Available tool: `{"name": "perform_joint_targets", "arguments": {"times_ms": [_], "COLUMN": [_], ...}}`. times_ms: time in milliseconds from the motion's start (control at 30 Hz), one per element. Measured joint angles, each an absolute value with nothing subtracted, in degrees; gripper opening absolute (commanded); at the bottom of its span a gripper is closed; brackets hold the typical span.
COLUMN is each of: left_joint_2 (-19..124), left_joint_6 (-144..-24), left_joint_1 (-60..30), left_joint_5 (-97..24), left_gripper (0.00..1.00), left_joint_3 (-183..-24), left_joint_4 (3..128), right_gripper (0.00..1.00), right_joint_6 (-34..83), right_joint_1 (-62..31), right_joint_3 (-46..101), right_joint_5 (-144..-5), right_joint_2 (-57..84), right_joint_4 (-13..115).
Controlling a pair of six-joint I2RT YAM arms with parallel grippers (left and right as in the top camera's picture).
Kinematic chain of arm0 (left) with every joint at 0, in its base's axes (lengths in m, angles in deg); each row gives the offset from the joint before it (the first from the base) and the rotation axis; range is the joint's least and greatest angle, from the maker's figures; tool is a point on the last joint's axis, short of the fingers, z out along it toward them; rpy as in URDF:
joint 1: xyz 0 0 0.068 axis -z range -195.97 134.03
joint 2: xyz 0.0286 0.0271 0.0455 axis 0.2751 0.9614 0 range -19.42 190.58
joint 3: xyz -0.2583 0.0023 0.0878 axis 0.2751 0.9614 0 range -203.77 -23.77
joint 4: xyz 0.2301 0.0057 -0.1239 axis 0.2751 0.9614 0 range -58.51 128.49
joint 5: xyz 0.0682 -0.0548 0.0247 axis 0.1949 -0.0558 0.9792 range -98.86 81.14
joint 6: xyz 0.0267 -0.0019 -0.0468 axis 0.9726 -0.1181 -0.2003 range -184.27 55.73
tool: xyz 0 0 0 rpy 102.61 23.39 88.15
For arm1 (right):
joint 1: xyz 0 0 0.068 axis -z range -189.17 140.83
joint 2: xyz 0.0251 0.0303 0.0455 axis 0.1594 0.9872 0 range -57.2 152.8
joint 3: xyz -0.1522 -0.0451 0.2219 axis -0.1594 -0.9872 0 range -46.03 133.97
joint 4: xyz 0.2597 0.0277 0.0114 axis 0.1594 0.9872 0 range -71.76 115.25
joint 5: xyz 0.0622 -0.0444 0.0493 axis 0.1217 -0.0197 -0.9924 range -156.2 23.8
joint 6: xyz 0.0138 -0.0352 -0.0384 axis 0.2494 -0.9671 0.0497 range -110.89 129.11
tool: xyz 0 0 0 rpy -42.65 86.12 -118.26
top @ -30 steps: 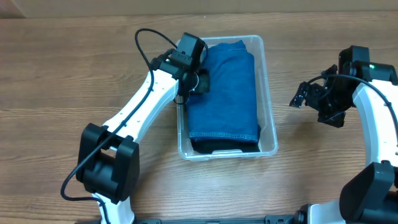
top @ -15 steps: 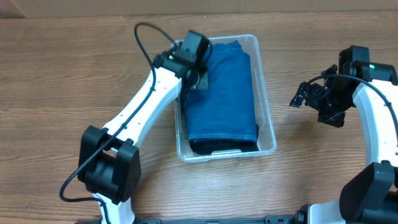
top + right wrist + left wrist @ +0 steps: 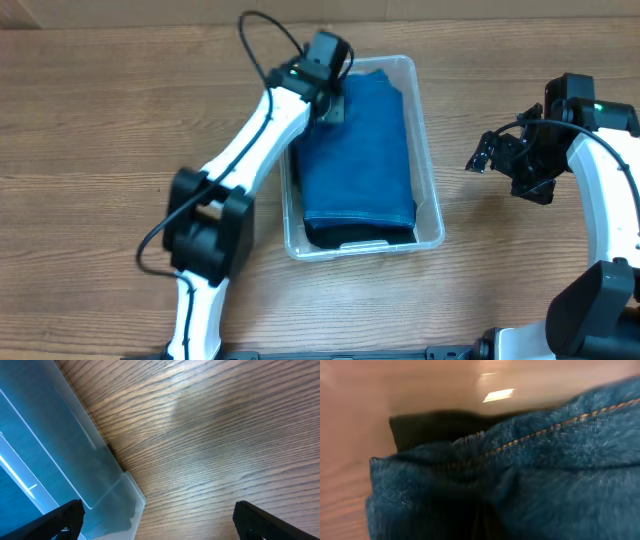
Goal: Pack container
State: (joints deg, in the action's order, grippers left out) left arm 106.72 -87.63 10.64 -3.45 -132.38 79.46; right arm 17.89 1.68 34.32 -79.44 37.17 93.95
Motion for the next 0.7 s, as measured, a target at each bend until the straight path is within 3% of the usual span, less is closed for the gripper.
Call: {"name": "perform_joint_targets", "arguments": {"times_ms": [400, 433, 467, 500, 567, 700], "left_joint_2": [109.3, 109.2, 108.5, 107.4, 103.2, 92.7], "left_joint_6": [-87.2, -86.7, -86.4, -86.3, -85.6, -85.0], "left_joint_1": [9.7, 9.6, 9.5, 9.4, 9.1, 4.4], "left_joint_5": [-4.3, -4.3, -4.4, -4.4, -4.2, -3.0], "left_gripper": [0.06, 0.15, 0.43, 0.5, 0.99, 1.0], "left_joint_3": [-139.4, -140.1, -140.6, -140.8, -140.8, -141.7], "left_joint_4": [90.6, 91.8, 92.7, 93.7, 94.4, 95.4], "right_gripper": [1.0, 1.0, 1.0, 1.0, 1.0, 1.0], "right_joint_6": [17.9, 17.9, 17.9, 17.9, 17.5, 15.3], "right_joint_1": [1.7, 1.7, 1.7, 1.7, 1.5, -0.7], "right_joint_3": [34.3, 34.3, 34.3, 34.3, 36.4, 47.5], "right_joint_5": [-79.5, -79.5, -79.5, -79.4, -79.3, -78.7], "right_joint_2": [37.2, 37.2, 37.2, 37.2, 37.2, 37.0], "right_joint_4": [94.0, 94.0, 94.0, 93.9, 93.8, 88.4]}}
